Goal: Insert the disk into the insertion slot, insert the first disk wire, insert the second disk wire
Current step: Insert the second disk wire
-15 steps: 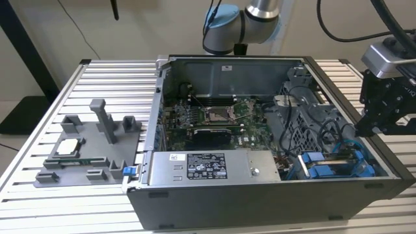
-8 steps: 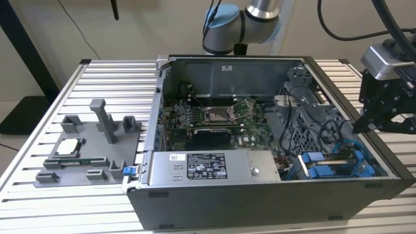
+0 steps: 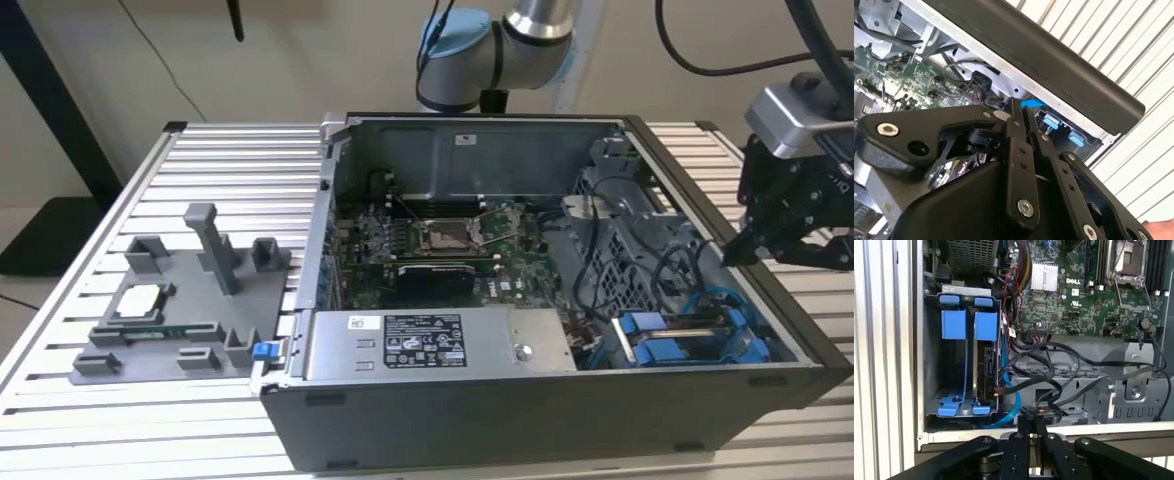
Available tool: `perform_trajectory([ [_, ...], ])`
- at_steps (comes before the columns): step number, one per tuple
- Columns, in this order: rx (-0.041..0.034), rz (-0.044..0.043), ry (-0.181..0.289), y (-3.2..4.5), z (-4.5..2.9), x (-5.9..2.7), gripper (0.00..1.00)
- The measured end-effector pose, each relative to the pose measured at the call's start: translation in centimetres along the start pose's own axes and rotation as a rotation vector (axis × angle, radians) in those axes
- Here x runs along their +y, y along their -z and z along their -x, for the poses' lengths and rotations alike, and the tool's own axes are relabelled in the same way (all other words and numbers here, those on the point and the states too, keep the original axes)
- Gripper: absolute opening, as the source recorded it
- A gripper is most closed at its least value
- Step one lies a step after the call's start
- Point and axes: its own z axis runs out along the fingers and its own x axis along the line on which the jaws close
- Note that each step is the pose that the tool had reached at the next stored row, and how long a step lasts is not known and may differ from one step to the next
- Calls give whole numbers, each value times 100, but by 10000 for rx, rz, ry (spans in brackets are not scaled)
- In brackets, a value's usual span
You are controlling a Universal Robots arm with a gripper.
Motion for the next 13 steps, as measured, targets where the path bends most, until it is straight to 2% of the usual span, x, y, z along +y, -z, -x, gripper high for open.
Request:
perform_trajectory([
  [6,3,0,1,97,14,94,0],
  [8,14,-10,2,123,20,153,0],
  [13,110,-60,16,154,23,340,0],
])
